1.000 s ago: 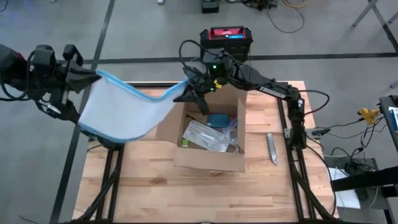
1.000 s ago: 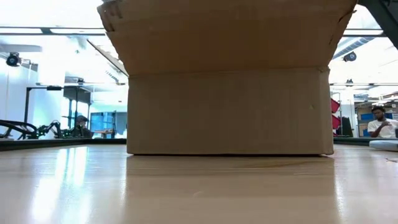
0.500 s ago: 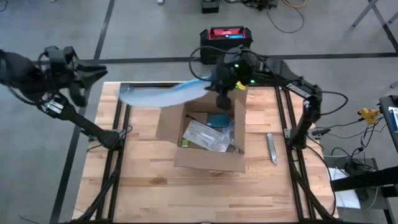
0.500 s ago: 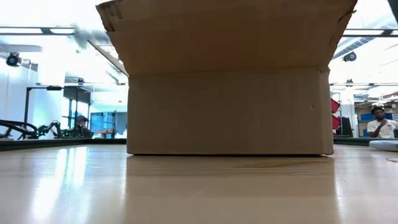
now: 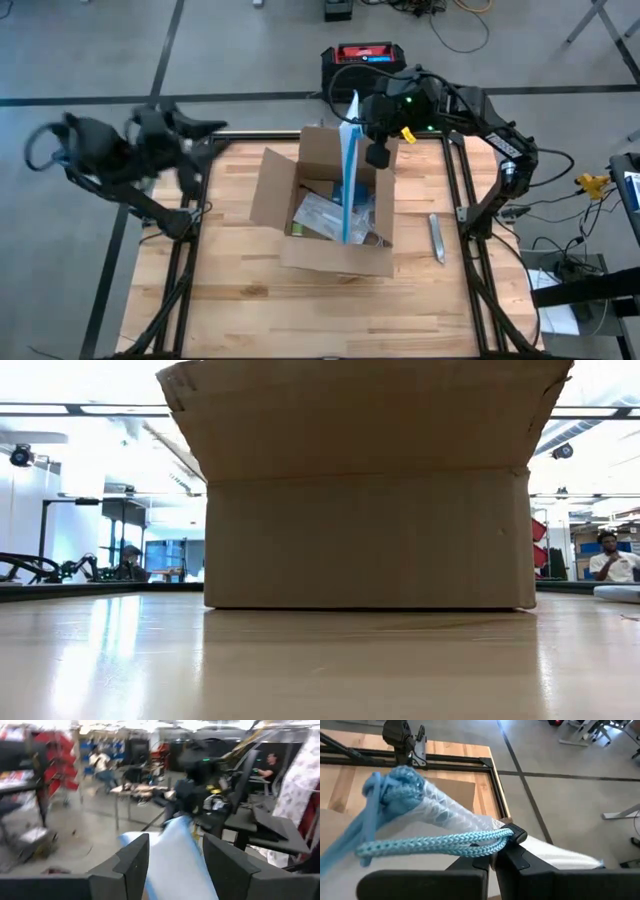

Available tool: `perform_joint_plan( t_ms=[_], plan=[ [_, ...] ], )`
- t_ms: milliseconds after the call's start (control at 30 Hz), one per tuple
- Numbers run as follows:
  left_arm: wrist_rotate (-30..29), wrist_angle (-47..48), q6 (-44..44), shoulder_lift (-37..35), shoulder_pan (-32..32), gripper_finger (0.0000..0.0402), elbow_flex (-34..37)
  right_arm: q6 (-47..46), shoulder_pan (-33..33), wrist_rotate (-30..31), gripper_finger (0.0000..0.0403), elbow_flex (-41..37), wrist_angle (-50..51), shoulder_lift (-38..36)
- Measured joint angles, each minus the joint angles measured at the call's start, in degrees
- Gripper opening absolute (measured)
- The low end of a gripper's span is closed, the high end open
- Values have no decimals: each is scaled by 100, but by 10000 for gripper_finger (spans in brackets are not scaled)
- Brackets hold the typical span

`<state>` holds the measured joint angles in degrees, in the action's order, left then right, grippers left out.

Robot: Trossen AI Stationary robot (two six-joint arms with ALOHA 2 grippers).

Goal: Unpack boxes
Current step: Open the blue zip bag

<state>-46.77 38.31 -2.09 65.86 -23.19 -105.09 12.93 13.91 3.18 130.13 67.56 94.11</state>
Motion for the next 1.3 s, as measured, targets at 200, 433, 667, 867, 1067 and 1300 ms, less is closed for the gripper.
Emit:
perform_joint_plan(
  t_ms=[200, 433, 667, 867, 1067, 1300],
  plan=[
    [905, -242, -208, 437, 1002, 169, 337, -422, 0, 383, 0, 0, 401, -4],
    [1676, -742, 262, 1411, 1972, 156, 600, -500, -42, 441, 0, -11, 598, 95],
    [1714, -1695, 1358, 2262, 2025, 163, 430, -472, -37, 444, 0, -15, 624, 105],
    [1631, -2427, 2405, 2633, 2047, 172, 176, -546, -39, 442, 0, -17, 887, 105],
    [1703, -2508, 3929, 3154, 2035, 166, 49, -548, -37, 445, 0, -22, 1043, 140],
    [796, -2559, 4677, 3406, 2085, 155, -245, -453, -35, 443, 0, -22, 1230, 142]
  ],
)
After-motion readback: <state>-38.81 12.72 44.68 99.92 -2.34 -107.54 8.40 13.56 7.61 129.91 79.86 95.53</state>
